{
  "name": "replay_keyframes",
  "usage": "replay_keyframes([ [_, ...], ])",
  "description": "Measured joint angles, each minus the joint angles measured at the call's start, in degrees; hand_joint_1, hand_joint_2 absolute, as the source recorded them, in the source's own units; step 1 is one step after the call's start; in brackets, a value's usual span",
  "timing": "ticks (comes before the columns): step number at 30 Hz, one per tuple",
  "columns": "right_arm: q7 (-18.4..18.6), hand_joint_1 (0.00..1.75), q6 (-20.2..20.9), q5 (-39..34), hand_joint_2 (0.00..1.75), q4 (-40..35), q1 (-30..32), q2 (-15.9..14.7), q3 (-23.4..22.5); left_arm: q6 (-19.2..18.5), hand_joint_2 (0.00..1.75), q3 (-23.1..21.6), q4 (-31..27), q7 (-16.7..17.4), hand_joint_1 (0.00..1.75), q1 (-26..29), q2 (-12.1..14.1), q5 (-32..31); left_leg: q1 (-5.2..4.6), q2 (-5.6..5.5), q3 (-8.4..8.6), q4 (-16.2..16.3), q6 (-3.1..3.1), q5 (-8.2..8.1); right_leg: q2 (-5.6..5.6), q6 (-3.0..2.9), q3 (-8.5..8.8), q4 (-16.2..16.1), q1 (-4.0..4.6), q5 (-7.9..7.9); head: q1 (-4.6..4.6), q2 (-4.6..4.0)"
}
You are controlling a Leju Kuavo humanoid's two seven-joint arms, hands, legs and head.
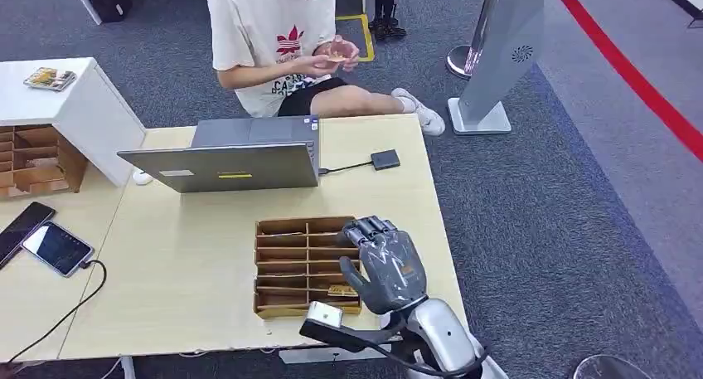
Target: Pass the card to the sensor for recognition and then transmit it.
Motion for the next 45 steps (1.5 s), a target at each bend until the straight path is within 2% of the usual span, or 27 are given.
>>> replay_keyframes([
  [2,0.04,0.84,0.11,0.11,1.75,0.79,-0.63,0.35,0.00,-0.07,0.00,-0.15,0.04,0.07,0.00,-0.01,0.02,-0.15,0.00,0.00,0.00,0.00,0.00,0.00,0.00,0.00,0.00,0.00,0.00,0.00,0.00,0.00],
  [5,0.53,0.96,0.57,0.15,1.75,1.68,-1.59,0.94,0.00,-0.15,0.00,-0.26,0.07,0.26,0.00,-0.05,0.07,-0.42,0.00,0.00,0.01,0.00,0.00,0.00,0.00,0.00,0.00,0.00,0.00,0.00,0.00,0.00],
  [7,0.70,0.96,0.92,0.17,1.75,2.36,-2.13,1.33,0.00,-0.24,0.00,-0.44,0.07,0.39,0.00,-0.06,0.13,-0.55,0.00,0.00,0.00,0.00,0.00,0.01,0.00,0.00,0.00,0.00,0.00,0.00,0.00,0.00],
  [9,0.96,0.86,1.01,0.31,1.75,2.93,-2.51,1.66,0.00,-0.24,0.00,-0.68,0.07,0.50,0.00,-0.09,0.15,-0.68,0.00,0.00,0.00,0.00,0.00,0.01,0.00,0.00,0.00,0.00,0.00,0.00,0.02,0.00],
  [15,1.22,0.91,1.55,0.35,1.75,4.80,-3.69,2.73,0.00,-0.28,0.00,-1.42,0.07,1.27,0.00,-0.16,0.17,-1.16,0.00,0.00,0.00,0.00,0.00,0.01,0.00,0.00,0.00,0.00,0.00,0.00,0.00,0.00],
  [22,1.51,0.84,2.08,0.33,1.75,6.08,-4.50,3.37,0.00,-0.31,0.00,-1.81,0.09,1.40,0.00,-0.19,0.22,-1.49,0.00,0.00,0.01,0.00,-0.02,0.02,0.00,0.00,0.00,0.00,0.00,0.00,0.00,0.00],
  [25,1.75,0.89,2.82,0.24,1.75,8.09,-5.46,4.61,0.07,-0.52,0.00,-2.16,0.07,1.62,0.00,-0.21,0.31,-1.66,0.00,0.00,0.01,0.00,-0.01,0.03,0.01,0.00,0.00,0.01,0.00,0.00,0.00,0.00],
  [31,1.95,0.87,3.28,0.04,1.75,10.54,-6.37,5.92,0.59,-0.77,0.00,-3.08,0.07,1.70,0.00,-0.23,0.46,-1.81,0.00,0.00,0.00,0.00,-0.01,0.03,0.00,0.00,0.00,0.01,0.00,0.00,0.00,0.00],
  [39,2.18,0.87,3.78,-0.07,1.75,12.63,-7.19,6.62,0.90,-0.90,0.00,-3.67,0.09,1.81,0.00,-0.24,0.52,-1.99,0.00,0.00,0.00,0.00,-0.01,0.03,0.00,0.00,0.00,0.01,0.00,0.00,0.00,0.00],
  [44,3.02,0.94,4.04,-0.22,1.75,13.77,-7.85,6.97,0.94,-0.92,0.00,-4.39,0.09,2.34,0.00,-0.32,0.52,-2.14,0.00,0.00,0.01,0.00,-0.01,0.03,0.00,0.00,0.00,0.01,0.00,0.00,0.00,0.00],
  [45,3.08,0.91,4.06,-0.22,1.75,14.19,-8.01,7.04,0.94,-0.92,0.00,-4.48,0.09,2.36,0.00,-0.33,0.52,-2.19,0.00,0.00,0.01,0.00,-0.01,0.03,0.00,0.00,0.00,0.01,0.00,0.00,0.00,0.00],
])
